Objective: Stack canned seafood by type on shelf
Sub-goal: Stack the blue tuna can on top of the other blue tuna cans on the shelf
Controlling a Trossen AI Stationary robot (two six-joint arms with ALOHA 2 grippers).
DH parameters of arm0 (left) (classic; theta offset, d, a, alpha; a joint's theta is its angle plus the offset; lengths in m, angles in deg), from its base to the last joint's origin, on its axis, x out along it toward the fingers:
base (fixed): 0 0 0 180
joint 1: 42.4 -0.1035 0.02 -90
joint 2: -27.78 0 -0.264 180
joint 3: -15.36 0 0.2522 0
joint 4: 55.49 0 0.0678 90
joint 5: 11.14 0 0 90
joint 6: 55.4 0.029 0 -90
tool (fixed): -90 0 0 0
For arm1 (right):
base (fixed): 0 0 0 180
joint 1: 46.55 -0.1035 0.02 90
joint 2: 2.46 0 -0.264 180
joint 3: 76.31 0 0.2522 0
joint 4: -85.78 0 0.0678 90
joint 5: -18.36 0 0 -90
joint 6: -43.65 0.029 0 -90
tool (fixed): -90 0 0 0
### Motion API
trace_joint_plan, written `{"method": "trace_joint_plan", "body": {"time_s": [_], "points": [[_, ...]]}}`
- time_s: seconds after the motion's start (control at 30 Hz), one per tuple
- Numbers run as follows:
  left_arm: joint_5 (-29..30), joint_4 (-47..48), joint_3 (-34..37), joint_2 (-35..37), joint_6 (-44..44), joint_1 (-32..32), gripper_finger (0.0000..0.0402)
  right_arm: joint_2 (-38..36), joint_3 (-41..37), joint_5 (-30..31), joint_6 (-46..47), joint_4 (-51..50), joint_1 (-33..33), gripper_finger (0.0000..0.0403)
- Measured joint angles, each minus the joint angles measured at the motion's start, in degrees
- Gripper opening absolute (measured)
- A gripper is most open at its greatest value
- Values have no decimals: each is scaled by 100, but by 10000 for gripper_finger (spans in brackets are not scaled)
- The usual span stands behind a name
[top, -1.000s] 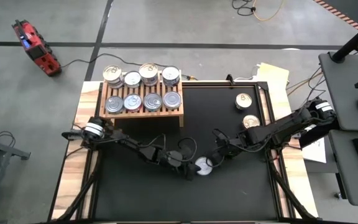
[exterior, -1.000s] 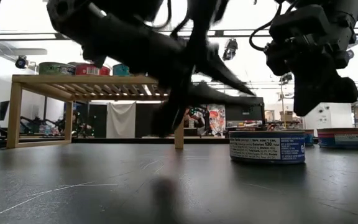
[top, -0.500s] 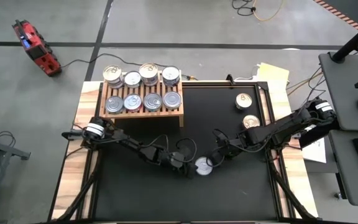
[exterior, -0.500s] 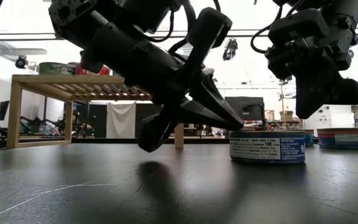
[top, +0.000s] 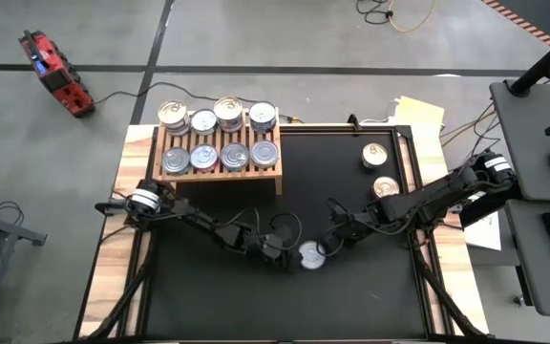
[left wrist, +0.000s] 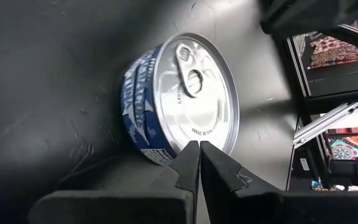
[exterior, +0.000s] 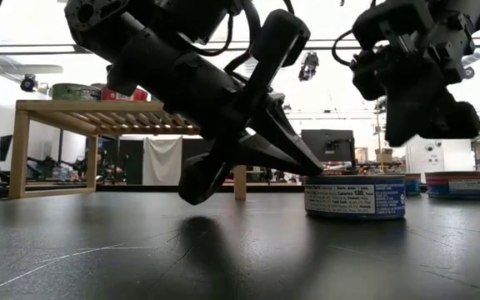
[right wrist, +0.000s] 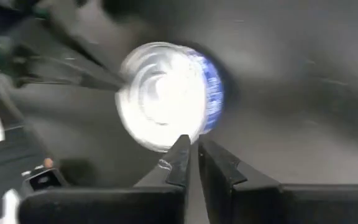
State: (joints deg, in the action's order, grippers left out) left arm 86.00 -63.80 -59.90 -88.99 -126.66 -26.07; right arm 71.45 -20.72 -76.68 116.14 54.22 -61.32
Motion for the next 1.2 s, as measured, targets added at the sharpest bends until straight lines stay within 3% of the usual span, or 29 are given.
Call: {"method": "trace_joint_plan", "body": {"time_s": [0.13, 0.37, 0.53, 0.83, 1.2], "points": [[99, 7, 2, 2, -2, 94, 0, 0, -82, -44, 1, 370, 0, 73], [138, 11, 15, 2, 0, 143, 0, 0, -199, 107, -177, 469, 0, 200], [254, 7, 57, 7, -3, 218, 0, 9, -532, 108, -131, 1124, 0, 266], [258, 90, 101, -11, -44, 252, 0, 9, -1142, 110, 96, 2655, 0, 306], [271, 51, 101, -11, -42, 252, 0, 11, -886, 119, -71, 2823, -173, 337]]}}
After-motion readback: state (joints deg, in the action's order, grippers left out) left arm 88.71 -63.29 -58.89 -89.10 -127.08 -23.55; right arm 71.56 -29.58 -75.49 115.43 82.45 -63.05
